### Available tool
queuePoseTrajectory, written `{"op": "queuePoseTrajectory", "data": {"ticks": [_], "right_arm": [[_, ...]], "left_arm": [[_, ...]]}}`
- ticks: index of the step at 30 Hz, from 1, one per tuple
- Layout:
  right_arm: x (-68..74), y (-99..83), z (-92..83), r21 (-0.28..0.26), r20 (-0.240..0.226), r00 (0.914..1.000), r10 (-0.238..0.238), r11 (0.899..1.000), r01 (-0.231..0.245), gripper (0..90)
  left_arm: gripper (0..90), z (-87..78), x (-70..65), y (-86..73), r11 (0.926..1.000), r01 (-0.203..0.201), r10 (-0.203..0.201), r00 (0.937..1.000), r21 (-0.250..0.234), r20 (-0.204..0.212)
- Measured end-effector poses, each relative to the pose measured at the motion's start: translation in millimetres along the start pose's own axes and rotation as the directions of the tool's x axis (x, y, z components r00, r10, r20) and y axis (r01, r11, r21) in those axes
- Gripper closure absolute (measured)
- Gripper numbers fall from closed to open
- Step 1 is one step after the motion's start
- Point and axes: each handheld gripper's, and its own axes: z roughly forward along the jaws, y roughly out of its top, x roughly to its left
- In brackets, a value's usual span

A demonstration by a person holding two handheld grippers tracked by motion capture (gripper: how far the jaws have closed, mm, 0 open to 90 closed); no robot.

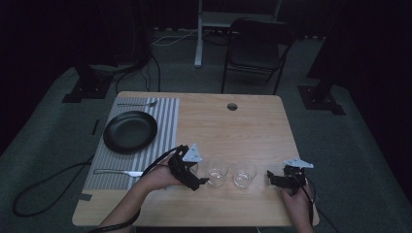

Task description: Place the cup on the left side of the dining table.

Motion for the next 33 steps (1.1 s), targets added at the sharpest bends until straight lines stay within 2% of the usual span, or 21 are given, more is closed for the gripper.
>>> {"op": "queuePoseTrajectory", "data": {"ticks": [15,20,25,33], "right_arm": [[0.1,0.0,0.0,0.0,0.0,1.0,0.001,1.0,-0.001,11.9],[0.0,0.0,-0.1,0.0,0.0,1.0,0.0,1.0,0.0,11.9],[0.0,0.0,0.0,0.0,0.0,1.0,0.0,1.0,0.0,11.9],[0.0,0.0,0.0,0.0,0.0,1.0,0.0,1.0,0.0,11.9]], "left_arm": [[2.8,22.5,-3.2,16.1,0.9975,-0.036,0.034,0.9989,0.061,0.032],[2.8,31.5,-5.7,21.6,0.9948,-0.051,0.049,0.9984,0.088,0.029],[2.8,40.0,-6.4,26.7,0.9896,-0.066,0.064,0.9978,0.128,0.02],[2.8,51.8,-8.5,33.6,0.9797,-0.081,0.077,0.9966,0.183,0.031]]}}
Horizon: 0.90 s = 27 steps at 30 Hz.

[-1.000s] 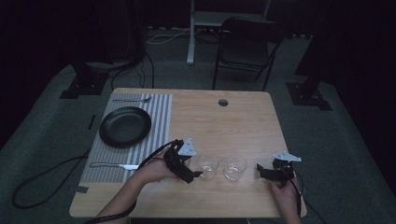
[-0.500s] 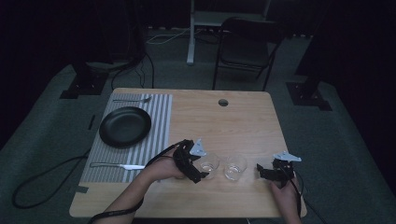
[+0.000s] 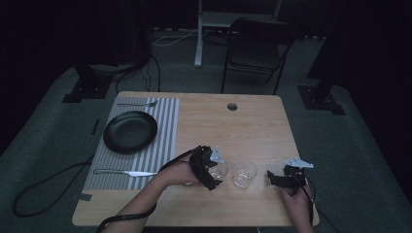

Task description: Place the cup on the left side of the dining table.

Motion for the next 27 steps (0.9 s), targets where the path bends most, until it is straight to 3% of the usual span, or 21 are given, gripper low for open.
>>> {"op": "queuePoseTrajectory", "data": {"ticks": [10,12,14,17,18,27], "right_arm": [[0.0,0.0,0.0,0.0,0.0,1.0,0.0,1.0,0.0,11.9],[0.0,0.0,0.0,0.0,0.0,1.0,0.0,1.0,0.0,11.9],[0.0,0.0,0.0,0.0,0.0,1.0,0.001,1.0,-0.001,11.9],[0.0,0.0,0.0,0.0,0.0,1.0,0.0,1.0,0.0,11.9],[0.1,0.0,0.0,0.0,0.0,1.0,0.001,1.0,-0.001,11.9],[0.0,0.0,0.0,0.0,0.0,1.0,0.0,1.0,0.0,11.9]], "left_arm": [[2.8,8.3,-1.4,5.6,0.9986,-0.007,0.006,0.9998,0.051,0.017],[2.8,10.2,-2.1,6.5,0.9981,-0.007,0.007,1.0,0.061,0.004],[8.8,10.3,-2.4,7.0,0.9981,-0.005,0.005,1.0,0.061,0.006],[10.1,10.8,-1.9,8.4,0.9971,0.01,-0.009,0.9999,0.076,-0.006],[15.5,11.3,-1.3,8.9,0.9961,0.021,-0.019,0.9996,0.086,-0.022],[18.5,11.4,2.2,9.0,0.9918,0.08,-0.08,0.9968,0.1,-0.001]]}}
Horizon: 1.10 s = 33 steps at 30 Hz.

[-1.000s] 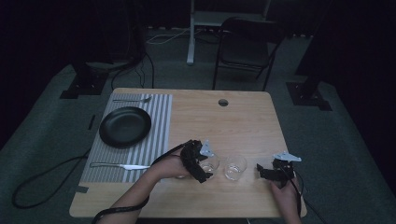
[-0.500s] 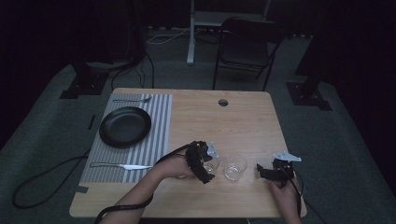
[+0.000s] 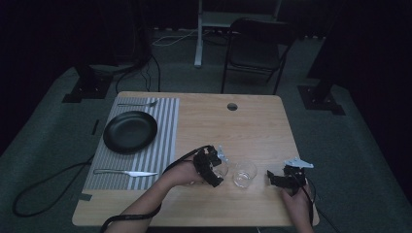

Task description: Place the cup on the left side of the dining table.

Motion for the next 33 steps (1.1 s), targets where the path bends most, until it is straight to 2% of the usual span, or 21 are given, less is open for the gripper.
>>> {"op": "queuePoseTrajectory", "data": {"ticks": [11,18,28,33], "right_arm": [[-0.1,0.0,0.0,0.0,0.0,1.0,-0.001,1.0,0.001,11.9],[0.0,0.0,0.0,-0.001,0.0,1.0,0.001,1.0,-0.001,12.0],[0.0,0.0,0.0,0.0,0.0,1.0,0.0,1.0,0.0,11.9],[0.0,0.0,0.0,0.0,0.0,1.0,0.0,1.0,0.0,11.9]], "left_arm": [[18.7,-2.5,-1.3,1.1,0.9999,-0.002,0.002,1.0,-0.012,-0.001],[18.7,-8.4,4.2,3.9,0.9991,0.015,-0.015,0.9999,-0.04,-0.005],[18.8,-8.5,11.5,8.2,0.998,0.039,-0.04,0.9991,-0.05,-0.012],[18.7,-10.1,15.7,10.0,0.9974,0.045,-0.046,0.9985,-0.056,-0.03]]}}
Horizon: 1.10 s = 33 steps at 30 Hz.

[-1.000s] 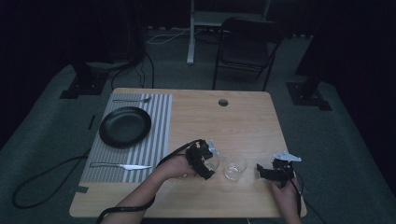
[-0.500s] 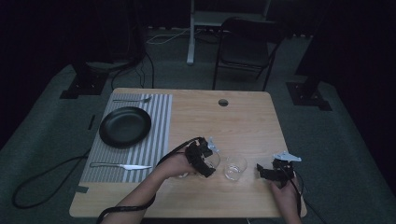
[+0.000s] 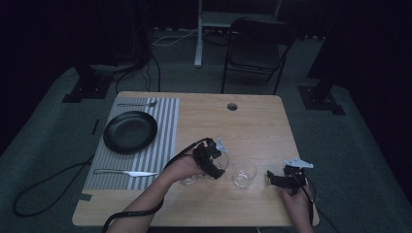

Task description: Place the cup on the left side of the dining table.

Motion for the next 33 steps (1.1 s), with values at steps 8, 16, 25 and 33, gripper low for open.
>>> {"op": "queuePoseTrajectory", "data": {"ticks": [8,16,25,33], "right_arm": [[-0.2,0.0,0.1,-0.001,0.0,1.0,-0.003,1.0,0.003,11.9],[0.0,0.0,0.0,-0.001,0.0,1.0,-0.001,1.0,0.001,11.9],[0.1,0.0,0.0,0.0,0.0,1.0,0.001,1.0,-0.001,11.9],[0.1,0.0,0.0,0.0,0.0,1.0,0.001,1.0,-0.001,11.9]], "left_arm": [[18.7,-5.5,10.2,3.4,0.9998,0.016,-0.016,0.9997,-0.007,-0.021],[18.7,-9.6,26.9,1.3,0.9982,0.059,-0.059,0.9972,-0.01,-0.046],[18.7,-16.4,47.3,-6.3,0.9915,0.128,-0.129,0.9871,-0.022,-0.094],[18.7,-24.3,58.5,-15.3,0.9875,0.156,-0.158,0.98,-0.024,-0.121]]}}
